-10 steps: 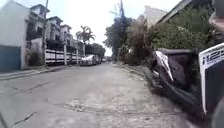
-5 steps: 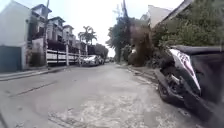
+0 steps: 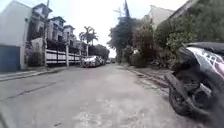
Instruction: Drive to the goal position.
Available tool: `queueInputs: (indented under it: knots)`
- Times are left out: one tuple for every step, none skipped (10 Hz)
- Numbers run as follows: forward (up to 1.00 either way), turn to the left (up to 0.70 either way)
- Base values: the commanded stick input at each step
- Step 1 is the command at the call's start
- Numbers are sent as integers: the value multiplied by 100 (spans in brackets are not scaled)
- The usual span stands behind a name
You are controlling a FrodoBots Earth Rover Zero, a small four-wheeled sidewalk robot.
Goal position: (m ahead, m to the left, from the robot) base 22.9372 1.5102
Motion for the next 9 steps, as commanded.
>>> queueInputs:
  knots:
    - [70,0]
    - [70,0]
    - [70,0]
    - [70,0]
    - [70,0]
    - [70,0]
    - [70,0]
    - [70,0]
    - [70,0]
